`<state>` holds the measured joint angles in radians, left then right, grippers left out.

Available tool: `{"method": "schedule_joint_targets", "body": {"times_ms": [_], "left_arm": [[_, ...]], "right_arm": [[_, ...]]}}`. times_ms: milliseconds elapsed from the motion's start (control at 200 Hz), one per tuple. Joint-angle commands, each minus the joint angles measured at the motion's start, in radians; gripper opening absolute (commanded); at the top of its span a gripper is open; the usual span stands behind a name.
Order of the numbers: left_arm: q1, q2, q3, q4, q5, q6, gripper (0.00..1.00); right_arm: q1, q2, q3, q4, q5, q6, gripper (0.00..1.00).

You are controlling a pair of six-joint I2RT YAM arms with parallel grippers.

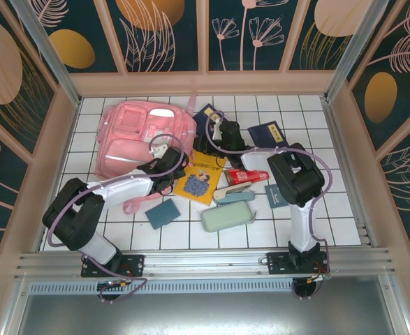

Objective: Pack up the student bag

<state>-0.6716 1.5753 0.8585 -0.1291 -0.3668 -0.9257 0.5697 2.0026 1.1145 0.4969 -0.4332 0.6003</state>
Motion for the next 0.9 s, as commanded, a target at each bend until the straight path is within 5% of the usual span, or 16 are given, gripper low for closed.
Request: {"method": "schedule_joint_targets", "body": {"times_ms": [0, 200, 896], "left_arm": [[0.012, 0.010, -0.001, 0.028, 0.034, 0.049, 0.07], [0.018, 0.035, -0.003, 0.029, 0.046, 0.070, 0.07], [0.023, 0.067, -0.008, 0.065, 0.082, 0.062, 0.07]], "right_arm": [[-0.004, -0.058, -0.080, 0.037, -0.091, -0.157, 0.39], [0.009, -0.001, -0.056, 0.020, -0.247, -0.277, 0.39], [0.060, 0.118, 0.051, -0.149, -0.170, -0.449, 0.43]]}}
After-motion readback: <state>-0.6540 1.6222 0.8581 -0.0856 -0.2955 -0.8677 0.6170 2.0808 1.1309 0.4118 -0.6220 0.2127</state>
